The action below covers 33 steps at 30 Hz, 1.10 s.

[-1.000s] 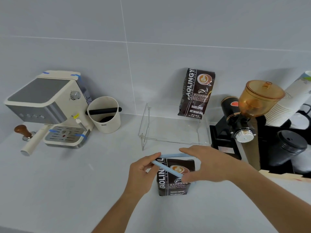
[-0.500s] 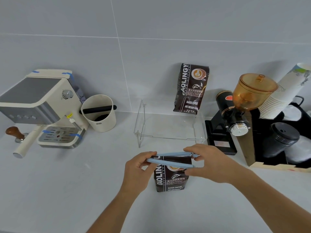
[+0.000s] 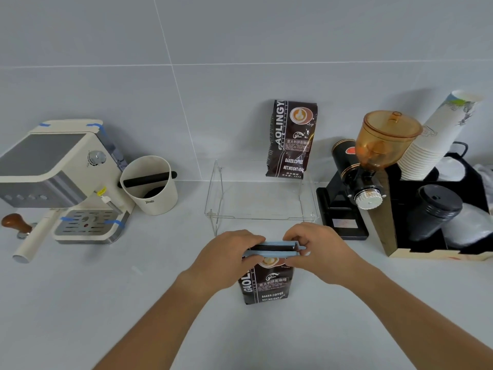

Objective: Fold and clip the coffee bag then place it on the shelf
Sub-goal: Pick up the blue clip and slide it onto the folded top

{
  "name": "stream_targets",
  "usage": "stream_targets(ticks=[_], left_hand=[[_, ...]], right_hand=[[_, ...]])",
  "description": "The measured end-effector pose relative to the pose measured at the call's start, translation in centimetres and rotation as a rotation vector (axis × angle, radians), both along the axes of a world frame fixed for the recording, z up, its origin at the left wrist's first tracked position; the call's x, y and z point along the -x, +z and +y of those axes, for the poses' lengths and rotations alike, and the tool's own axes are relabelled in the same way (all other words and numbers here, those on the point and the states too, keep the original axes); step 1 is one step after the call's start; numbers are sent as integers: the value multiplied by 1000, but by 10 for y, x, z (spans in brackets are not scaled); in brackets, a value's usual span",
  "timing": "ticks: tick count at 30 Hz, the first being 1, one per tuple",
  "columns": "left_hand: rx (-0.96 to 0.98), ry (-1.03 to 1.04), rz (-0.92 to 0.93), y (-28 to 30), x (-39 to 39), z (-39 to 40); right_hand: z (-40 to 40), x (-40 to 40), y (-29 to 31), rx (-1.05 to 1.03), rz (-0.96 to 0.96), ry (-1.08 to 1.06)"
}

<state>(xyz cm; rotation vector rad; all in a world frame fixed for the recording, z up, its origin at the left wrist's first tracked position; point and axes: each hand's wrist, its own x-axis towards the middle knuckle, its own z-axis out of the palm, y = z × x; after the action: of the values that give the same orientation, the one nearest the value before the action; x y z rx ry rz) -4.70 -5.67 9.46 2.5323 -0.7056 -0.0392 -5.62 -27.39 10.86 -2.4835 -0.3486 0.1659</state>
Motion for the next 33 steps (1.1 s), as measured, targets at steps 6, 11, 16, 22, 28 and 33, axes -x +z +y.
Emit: stream_targets(ticks=[6,11,16,22,28,33], left_hand=[[-89,-38,27,2,-5,-2],[-115,-56,27,1,-8,-2],[-128,-73,13,1,-10,-1],[-126,-97,-5,-2,-11,2],[37,8,64,-8,-8,11],[307,211,256,-29,-5,28]], right_hand=[[-5,1,-4,-85,85,-69],[-5,1,-2,52,-6,29],[-4,2,-7,111,-69,70],[-4,5,-9,75,-123,98],[-6,1,-7,40,-103,89],[-13,3,-20,-129,-52,26]])
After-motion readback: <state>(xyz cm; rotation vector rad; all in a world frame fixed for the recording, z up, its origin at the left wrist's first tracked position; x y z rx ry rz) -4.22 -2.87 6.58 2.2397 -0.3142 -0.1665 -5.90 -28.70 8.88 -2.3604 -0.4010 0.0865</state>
